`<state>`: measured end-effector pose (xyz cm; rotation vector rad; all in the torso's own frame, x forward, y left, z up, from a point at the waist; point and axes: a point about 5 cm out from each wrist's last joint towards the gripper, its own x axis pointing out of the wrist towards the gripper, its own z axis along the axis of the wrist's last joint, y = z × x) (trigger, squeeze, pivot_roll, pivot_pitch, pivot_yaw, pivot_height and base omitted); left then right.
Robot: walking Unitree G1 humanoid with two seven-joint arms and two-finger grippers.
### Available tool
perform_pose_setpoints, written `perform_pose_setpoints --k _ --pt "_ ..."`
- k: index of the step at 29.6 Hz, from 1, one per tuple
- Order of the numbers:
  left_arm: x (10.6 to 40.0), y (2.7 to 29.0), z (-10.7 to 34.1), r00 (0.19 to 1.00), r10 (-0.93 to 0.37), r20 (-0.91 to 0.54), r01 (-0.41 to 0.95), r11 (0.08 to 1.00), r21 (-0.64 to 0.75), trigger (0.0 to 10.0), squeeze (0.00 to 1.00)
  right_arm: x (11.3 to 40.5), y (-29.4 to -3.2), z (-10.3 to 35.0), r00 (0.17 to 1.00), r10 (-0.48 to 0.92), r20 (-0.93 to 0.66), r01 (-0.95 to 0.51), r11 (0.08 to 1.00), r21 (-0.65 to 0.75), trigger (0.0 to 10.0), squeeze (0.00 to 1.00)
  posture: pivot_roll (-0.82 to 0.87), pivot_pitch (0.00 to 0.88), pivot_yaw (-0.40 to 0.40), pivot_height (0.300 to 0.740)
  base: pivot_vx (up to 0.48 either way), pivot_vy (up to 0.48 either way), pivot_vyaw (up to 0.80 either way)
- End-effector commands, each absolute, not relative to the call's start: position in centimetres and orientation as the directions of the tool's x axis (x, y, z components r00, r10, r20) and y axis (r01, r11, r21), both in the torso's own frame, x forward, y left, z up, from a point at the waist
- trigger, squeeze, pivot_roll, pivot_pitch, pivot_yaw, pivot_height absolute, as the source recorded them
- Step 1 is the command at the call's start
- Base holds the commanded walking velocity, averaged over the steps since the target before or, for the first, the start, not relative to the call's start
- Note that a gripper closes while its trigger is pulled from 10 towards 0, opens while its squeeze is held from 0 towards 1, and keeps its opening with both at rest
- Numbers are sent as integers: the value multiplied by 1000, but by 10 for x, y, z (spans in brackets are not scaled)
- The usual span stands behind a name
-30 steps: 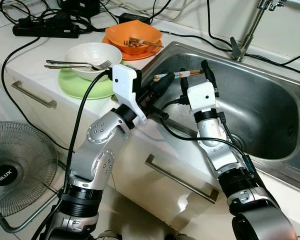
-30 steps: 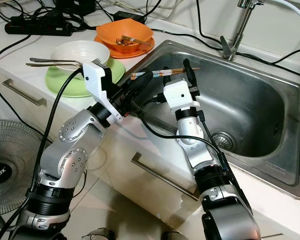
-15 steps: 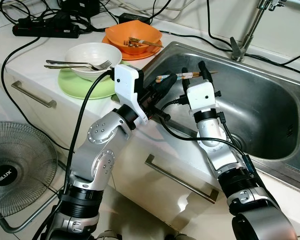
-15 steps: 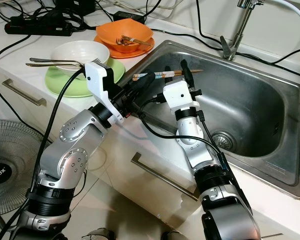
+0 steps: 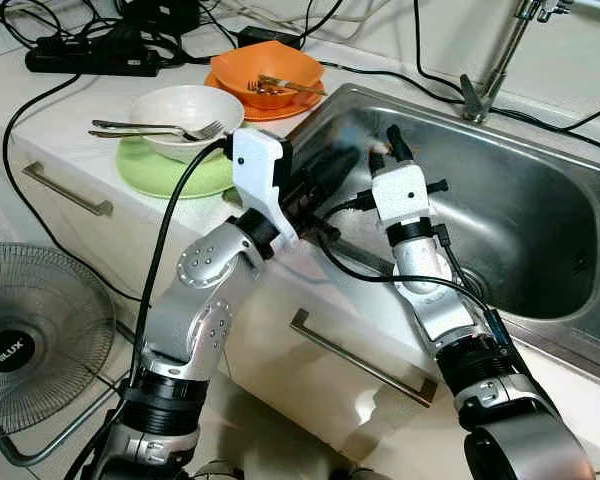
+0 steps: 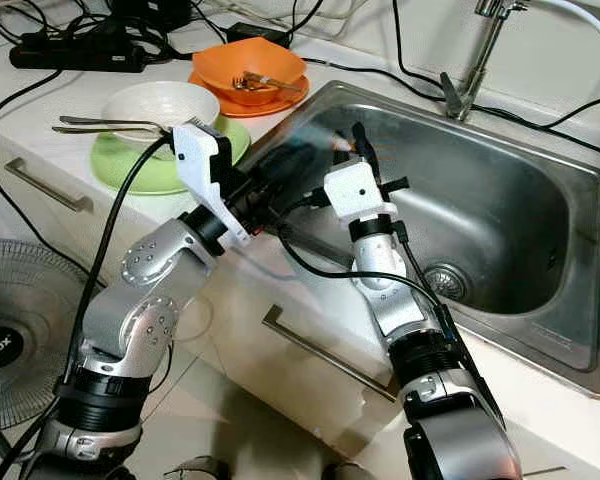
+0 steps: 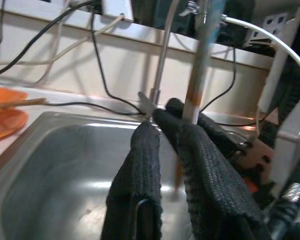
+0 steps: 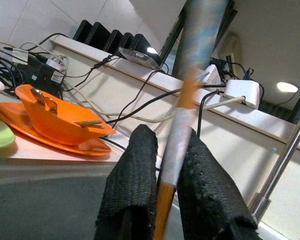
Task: Kitchen organization
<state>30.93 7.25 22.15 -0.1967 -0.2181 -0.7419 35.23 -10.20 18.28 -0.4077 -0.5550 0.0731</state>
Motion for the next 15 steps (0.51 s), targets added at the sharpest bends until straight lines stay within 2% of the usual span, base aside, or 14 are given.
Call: perform_pose_setpoints --k 1,15 --pt "309 71 220 719 -647 256 685 721 -103 10000 1000 352 -106 178 859 154 488 48 925 -376 0 0 130 82 -25 740 0 0 0" --pt "309 72 224 724 -632 278 676 729 -104 10000 1000 352 -106 178 859 150 490 49 928 -370 0 0 129 80 -25 740 0 0 0"
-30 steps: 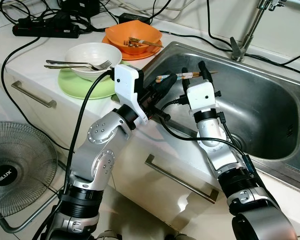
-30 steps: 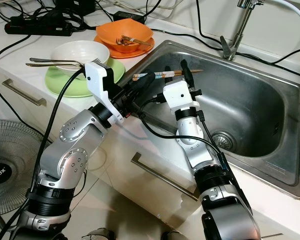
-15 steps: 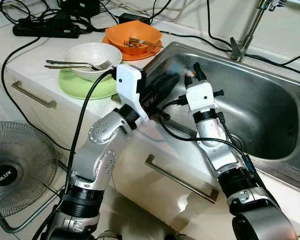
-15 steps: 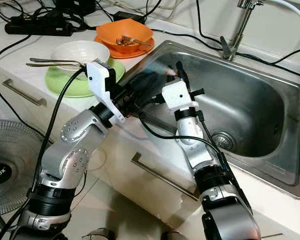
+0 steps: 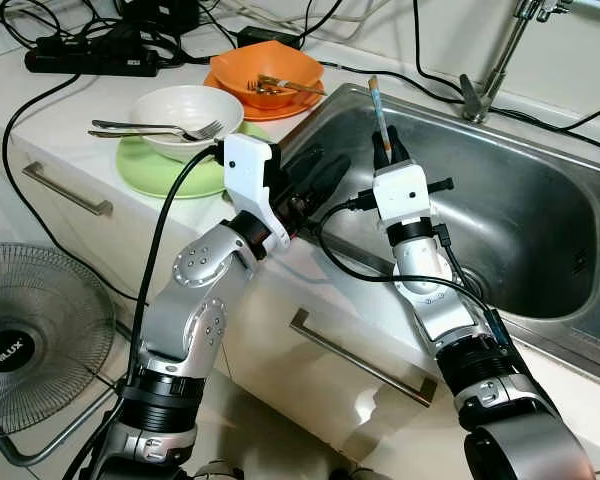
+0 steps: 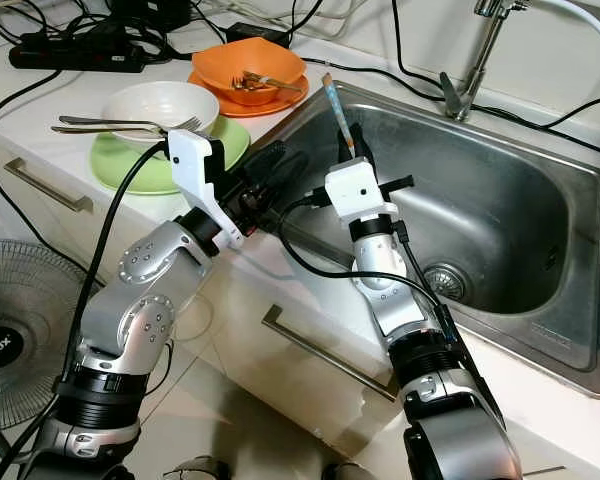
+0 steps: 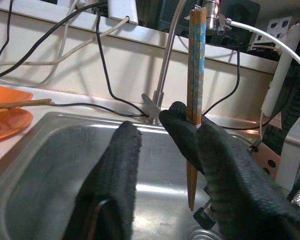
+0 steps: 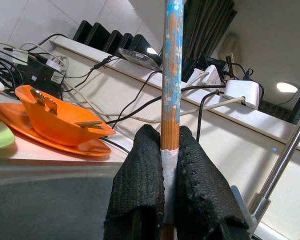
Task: Kitchen organization
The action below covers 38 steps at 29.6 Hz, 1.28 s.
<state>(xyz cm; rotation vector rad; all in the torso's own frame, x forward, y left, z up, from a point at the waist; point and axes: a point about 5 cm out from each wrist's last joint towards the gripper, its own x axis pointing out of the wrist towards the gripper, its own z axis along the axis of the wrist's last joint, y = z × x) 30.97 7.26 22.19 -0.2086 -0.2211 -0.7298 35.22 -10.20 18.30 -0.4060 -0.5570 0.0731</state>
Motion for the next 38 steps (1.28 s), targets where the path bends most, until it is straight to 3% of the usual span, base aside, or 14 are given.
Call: perform_pose_setpoints --k 1,2,6,7,19,30,38 --pt "309 73 224 728 -625 282 668 739 -87 10000 659 352 -106 178 860 146 488 48 931 -363 0 0 129 82 -25 740 0 0 0" --pt "309 74 224 731 -620 284 663 744 -84 10000 0 352 -107 178 862 141 487 49 933 -357 0 0 129 82 -25 740 0 0 0" --pt "311 78 223 749 -601 279 641 764 -76 10000 0 357 -112 179 882 97 460 59 948 -313 0 0 128 82 -25 740 0 0 0" --pt "311 80 222 756 -593 277 631 773 -66 10000 0 362 -115 178 905 70 419 50 962 -270 10000 0 127 82 -25 740 0 0 0" --pt "312 79 214 772 -581 257 609 792 -39 10000 0 396 -127 185 992 3 129 1 999 -38 10000 0 121 65 -31 740 0 0 0" --pt "311 78 210 771 -588 242 614 788 -40 10000 0 405 -129 164 986 64 -156 -73 996 -51 10000 0 129 41 -38 740 0 0 0" --pt "310 76 208 768 -594 238 620 784 -44 10000 0 404 -126 155 971 99 -220 -118 990 -77 10000 0 132 35 -41 740 0 0 0"
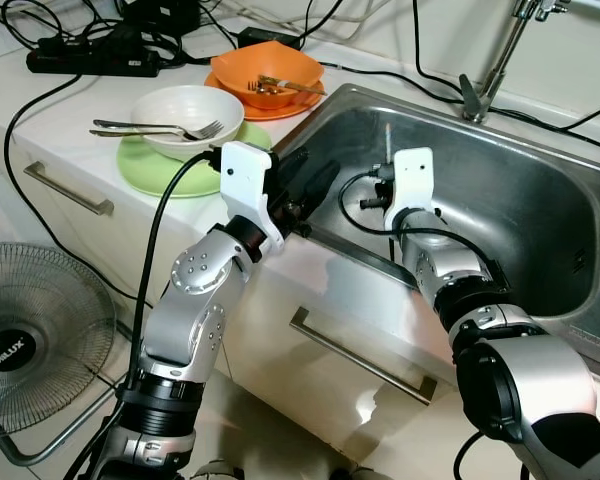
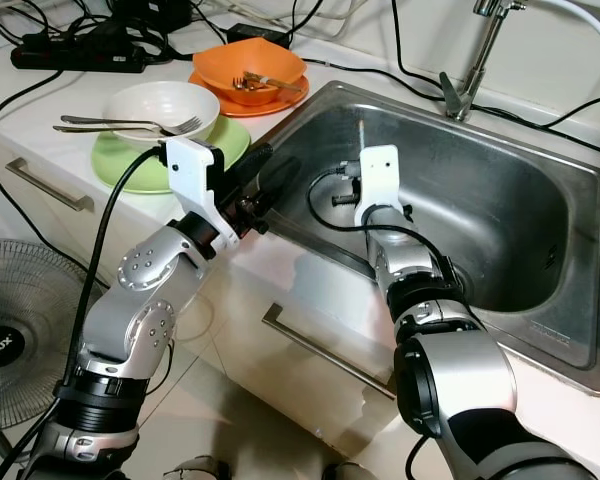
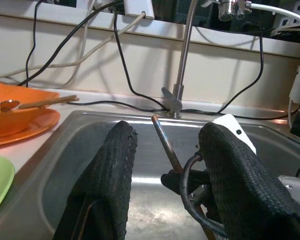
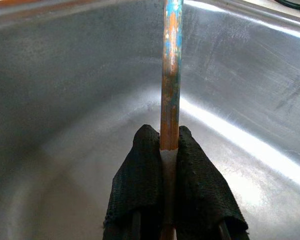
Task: Kitchen organization
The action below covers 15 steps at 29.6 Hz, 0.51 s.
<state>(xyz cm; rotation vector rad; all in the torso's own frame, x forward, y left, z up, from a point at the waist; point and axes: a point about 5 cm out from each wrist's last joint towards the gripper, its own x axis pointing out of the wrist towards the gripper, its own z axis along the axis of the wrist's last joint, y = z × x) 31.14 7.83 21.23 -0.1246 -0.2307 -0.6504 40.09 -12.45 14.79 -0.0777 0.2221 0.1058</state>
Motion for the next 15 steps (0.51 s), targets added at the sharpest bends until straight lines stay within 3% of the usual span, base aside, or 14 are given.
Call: perform_pose_setpoints --k 1,2,3,4,5,15 --pt "310 76 208 768 -595 237 620 783 -44 10000 0 404 -125 155 970 104 -221 -124 989 -78 10000 0 132 34 -41 740 0 0 0" --pt "310 76 208 768 -595 237 621 783 -44 10000 0 404 -125 155 969 108 -223 -128 989 -78 10000 0 132 34 -41 740 0 0 0" --pt "310 76 208 768 -596 236 621 782 -45 10000 0 404 -125 155 967 111 -229 -132 988 -78 10000 761 132 33 -41 740 0 0 0" --pt "310 76 207 768 -596 235 621 782 -46 10000 0 404 -124 154 966 113 -234 -135 988 -79 10000 761 132 33 -41 740 0 0 0" --pt "310 76 207 767 -597 234 622 781 -47 10000 0 404 -124 153 963 115 -244 -139 987 -81 10000 1000 133 30 -42 740 0 0 0" --pt "309 75 207 765 -602 230 627 777 -50 10000 0 403 -122 151 960 126 -248 -150 986 -79 10000 1000 133 33 -41 740 0 0 0"
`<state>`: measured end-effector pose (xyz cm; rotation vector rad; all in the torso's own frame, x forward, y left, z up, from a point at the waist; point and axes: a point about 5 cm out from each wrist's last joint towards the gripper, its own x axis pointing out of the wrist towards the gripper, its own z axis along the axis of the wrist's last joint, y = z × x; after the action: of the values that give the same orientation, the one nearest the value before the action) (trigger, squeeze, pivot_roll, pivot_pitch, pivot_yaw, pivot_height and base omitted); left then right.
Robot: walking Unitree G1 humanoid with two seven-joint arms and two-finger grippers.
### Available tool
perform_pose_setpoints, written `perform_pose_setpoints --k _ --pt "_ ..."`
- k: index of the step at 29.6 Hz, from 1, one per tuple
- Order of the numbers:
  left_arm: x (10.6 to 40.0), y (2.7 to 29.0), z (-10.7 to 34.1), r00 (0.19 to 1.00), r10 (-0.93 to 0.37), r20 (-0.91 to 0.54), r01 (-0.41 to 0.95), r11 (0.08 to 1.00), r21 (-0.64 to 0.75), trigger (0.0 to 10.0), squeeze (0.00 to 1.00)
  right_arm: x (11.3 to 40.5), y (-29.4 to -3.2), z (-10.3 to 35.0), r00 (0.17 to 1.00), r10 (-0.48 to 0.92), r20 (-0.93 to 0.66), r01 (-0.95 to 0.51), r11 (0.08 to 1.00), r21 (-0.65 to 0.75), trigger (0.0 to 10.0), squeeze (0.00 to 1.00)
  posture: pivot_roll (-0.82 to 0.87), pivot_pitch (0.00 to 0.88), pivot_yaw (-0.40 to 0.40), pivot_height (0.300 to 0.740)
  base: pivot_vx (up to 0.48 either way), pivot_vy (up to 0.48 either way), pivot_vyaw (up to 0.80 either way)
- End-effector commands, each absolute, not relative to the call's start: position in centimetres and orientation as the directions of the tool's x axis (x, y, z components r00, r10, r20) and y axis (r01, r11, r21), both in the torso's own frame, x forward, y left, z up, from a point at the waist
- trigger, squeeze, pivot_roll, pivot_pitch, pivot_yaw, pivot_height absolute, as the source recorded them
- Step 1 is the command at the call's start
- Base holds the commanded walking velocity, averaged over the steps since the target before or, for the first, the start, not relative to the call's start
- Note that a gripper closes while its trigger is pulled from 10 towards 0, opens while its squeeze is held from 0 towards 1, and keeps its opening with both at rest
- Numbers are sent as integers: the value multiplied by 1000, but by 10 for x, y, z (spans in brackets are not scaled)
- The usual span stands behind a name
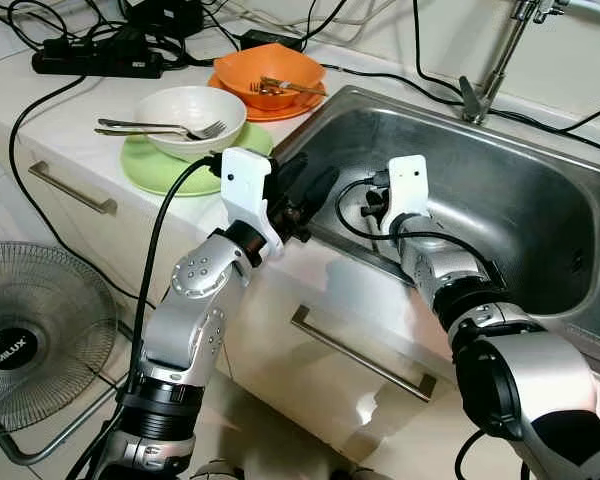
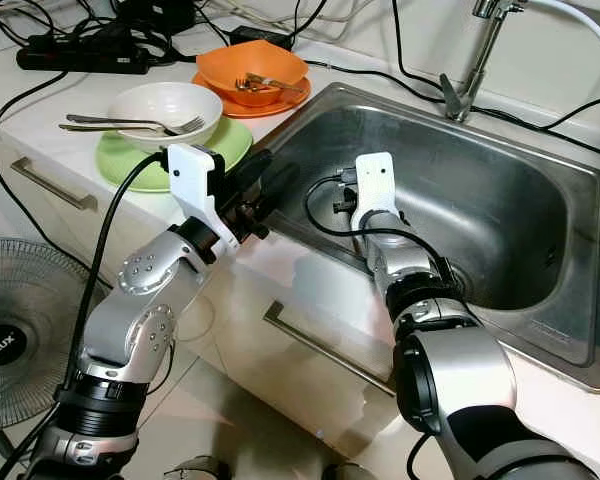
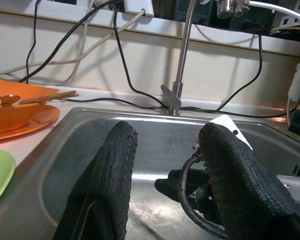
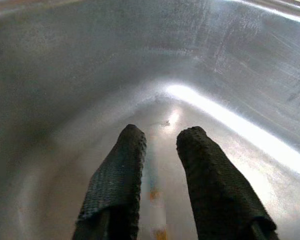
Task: Kitchen organization
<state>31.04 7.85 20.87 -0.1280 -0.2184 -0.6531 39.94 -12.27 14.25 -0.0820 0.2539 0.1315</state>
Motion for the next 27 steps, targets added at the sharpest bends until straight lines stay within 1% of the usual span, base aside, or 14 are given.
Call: perform_pose_setpoints --k 1,5,6,7,8,10,11,14,17,18,19,22,23,27 --pt "309 75 207 765 -602 230 627 777 -50 10000 0 403 -122 151 960 128 -248 -151 985 -78 10000 1000 133 33 -41 740 0 0 0" --pt "309 75 206 767 -600 230 625 779 -52 10000 0 405 -124 157 971 121 -207 -136 989 -64 10000 1000 133 36 -42 740 0 0 0" --pt "309 76 207 768 -596 233 622 781 -52 10000 0 406 -125 163 981 107 -161 -121 990 -77 10000 165 134 44 -42 740 0 0 0" --pt "309 76 207 771 -591 236 617 785 -51 10000 0 408 -127 171 990 95 -107 -106 990 -98 10000 0 134 44 -42 740 0 0 0" --pt "309 77 207 773 -588 238 614 788 -51 10000 0 408 -127 176 994 88 -72 -96 989 -114 10000 0 134 44 -42 740 0 0 0" --pt "309 78 207 780 -577 241 603 797 -44 10000 0 410 -126 192 995 90 40 -87 994 -67 10000 0 131 50 -41 740 0 0 0" --pt "309 78 207 780 -577 241 603 797 -44 10000 0 410 -126 192 995 90 40 -87 994 -67 10000 0 131 50 -41 740 0 0 0" --pt "311 81 209 794 -552 255 576 817 -22 10000 0 409 -126 213 979 89 185 -88 996 -12 10000 0 127 55 -41 740 0 0 0" --pt "315 86 213 828 -482 287 494 869 34 10000 0 401 -123 228 934 90 345 -99 995 9 10000 0 124 60 -41 740 0 0 0" --pt "315 86 213 828 -482 287 494 869 34 10000 0 401 -123 228 934 90 345 -99 995 9 10000 0 124 60 -41 740 0 0 0" --pt "318 92 215 850 -427 310 428 901 69 10000 0 395 -122 229 908 94 408 -105 995 2 10000 0 123 66 -42 740 0 0 0" --pt "320 100 217 868 -368 333 356 929 98 10000 0 389 -122 226 892 85 443 -109 994 30 10000 0 123 70 -42 740 0 0 0" --pt "320 111 222 877 -298 377 279 954 105 10000 0 381 -123 216 886 66 459 -103 993 58 10000 0 123 73 -42 740 0 0 0" --pt "317 123 229 870 -234 434 201 972 120 10000 0 374 -124 198 900 37 433 -86 992 93 10000 0 122 84 -39 740 0 0 0"
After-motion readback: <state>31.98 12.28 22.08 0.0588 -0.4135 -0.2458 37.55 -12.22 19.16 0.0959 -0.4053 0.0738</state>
